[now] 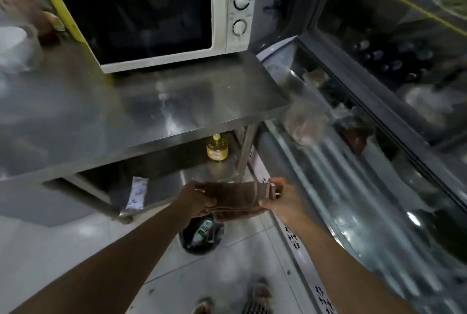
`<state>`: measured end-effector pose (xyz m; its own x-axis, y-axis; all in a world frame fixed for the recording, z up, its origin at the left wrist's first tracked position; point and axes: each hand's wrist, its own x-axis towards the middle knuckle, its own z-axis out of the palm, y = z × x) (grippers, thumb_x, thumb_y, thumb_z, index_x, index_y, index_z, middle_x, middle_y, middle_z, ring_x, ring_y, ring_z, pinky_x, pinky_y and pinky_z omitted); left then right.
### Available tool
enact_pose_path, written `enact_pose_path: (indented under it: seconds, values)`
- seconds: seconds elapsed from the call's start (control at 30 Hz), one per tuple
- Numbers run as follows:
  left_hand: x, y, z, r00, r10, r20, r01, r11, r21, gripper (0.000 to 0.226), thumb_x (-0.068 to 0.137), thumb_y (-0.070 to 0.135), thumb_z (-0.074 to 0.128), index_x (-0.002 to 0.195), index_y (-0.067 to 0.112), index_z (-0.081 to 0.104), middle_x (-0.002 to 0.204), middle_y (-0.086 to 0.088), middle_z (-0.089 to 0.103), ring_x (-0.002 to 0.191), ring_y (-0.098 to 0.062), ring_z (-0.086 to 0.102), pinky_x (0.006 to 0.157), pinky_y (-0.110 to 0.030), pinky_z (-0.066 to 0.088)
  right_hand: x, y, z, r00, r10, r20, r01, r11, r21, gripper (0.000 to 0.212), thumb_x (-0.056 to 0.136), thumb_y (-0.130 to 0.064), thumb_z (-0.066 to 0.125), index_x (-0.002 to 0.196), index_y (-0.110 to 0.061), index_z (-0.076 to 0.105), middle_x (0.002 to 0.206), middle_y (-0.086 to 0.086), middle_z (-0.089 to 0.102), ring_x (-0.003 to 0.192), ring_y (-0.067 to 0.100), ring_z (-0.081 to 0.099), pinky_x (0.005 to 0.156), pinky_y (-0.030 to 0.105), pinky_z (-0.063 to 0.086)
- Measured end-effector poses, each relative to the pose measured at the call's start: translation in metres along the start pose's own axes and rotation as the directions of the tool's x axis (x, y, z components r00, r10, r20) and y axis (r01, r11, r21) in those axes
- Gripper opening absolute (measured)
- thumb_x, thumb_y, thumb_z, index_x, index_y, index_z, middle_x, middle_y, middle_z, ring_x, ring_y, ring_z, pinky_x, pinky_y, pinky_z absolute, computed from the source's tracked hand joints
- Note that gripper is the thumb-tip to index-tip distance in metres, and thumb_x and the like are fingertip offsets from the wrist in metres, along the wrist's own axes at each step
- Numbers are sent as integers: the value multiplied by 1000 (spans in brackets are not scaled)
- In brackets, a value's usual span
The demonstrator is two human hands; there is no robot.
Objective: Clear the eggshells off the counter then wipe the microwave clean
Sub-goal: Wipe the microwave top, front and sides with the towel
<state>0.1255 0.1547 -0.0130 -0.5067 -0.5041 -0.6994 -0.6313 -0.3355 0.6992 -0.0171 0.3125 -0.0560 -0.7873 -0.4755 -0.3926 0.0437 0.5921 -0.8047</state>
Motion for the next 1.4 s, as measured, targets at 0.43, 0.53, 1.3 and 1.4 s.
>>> enact_pose_path:
  seconds: [0.43, 0.53, 1.3, 1.4]
  values:
    - [162, -52, 53, 948, -116, -297, 11, 943, -332, 42, 74, -15, 66, 114, -3, 56, 98, -22, 60, 90, -34, 59, 86, -49, 50, 164, 69, 42, 987, -119, 112, 130, 987, -98, 42, 63, -2, 80, 93, -20, 57, 89, -2, 63, 86, 18, 62, 71, 23, 47]
    - [210, -74, 56, 943, -119, -309, -3, 930, -367, 43, 74, -18, 64, 114, -5, 56, 98, -24, 60, 90, -39, 59, 89, -54, 47, 198, 95, 67, 988, -117, 105, 129, 985, -117, 42, 65, 0, 79, 97, -15, 58, 93, 2, 64, 91, 24, 63, 74, 28, 51]
    - [554, -213, 44, 900, 121, -420, -161, 985, -62, 42, 74, -3, 67, 114, 12, 65, 107, -12, 68, 98, -28, 65, 88, -42, 54, 432, 252, 272, 935, -356, 9, 345, 899, -268, 36, 83, -3, 62, 118, -9, 56, 115, 10, 62, 104, 24, 60, 80, 24, 44]
    - [574, -219, 44, 887, 194, -419, -177, 981, 81, 44, 76, 3, 63, 118, 16, 63, 110, -6, 69, 99, -24, 65, 88, -37, 55, 450, 262, 286, 930, -367, 35, 359, 880, -311, 41, 84, 0, 58, 123, -9, 52, 121, 11, 57, 109, 24, 56, 84, 23, 42]
